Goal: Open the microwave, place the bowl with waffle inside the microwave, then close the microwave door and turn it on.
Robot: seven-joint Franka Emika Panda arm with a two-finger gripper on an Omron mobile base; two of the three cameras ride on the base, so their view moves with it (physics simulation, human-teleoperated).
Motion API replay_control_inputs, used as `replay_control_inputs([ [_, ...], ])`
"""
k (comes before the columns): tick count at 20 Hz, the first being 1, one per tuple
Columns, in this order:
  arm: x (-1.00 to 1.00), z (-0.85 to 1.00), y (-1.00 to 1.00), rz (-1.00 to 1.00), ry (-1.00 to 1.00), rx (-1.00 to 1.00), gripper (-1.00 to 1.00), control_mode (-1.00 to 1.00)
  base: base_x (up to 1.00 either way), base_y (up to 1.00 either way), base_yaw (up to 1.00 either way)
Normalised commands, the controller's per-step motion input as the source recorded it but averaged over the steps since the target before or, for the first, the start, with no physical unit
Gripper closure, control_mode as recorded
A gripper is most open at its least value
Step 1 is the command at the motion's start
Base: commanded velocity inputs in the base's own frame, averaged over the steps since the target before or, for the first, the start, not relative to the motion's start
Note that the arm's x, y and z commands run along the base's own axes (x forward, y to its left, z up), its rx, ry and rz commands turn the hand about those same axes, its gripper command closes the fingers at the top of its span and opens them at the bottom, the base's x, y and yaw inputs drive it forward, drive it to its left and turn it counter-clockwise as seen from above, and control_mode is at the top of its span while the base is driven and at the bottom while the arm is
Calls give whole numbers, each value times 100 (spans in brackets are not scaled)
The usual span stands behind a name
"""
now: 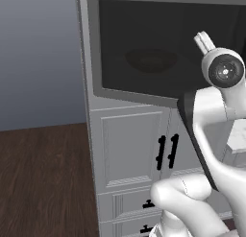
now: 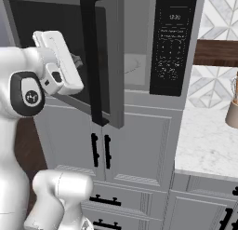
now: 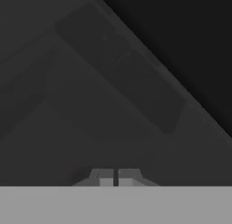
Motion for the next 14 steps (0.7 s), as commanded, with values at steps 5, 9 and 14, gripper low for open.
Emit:
replay_control_inputs([
  [5, 100, -10, -85, 32, 14, 16, 100, -100, 0, 0, 0],
  [9, 100, -32, -56, 29, 13, 5, 100, -100, 0, 0, 0],
  [14, 100, -46, -6, 19, 13, -1, 100, -100, 0, 0, 0],
])
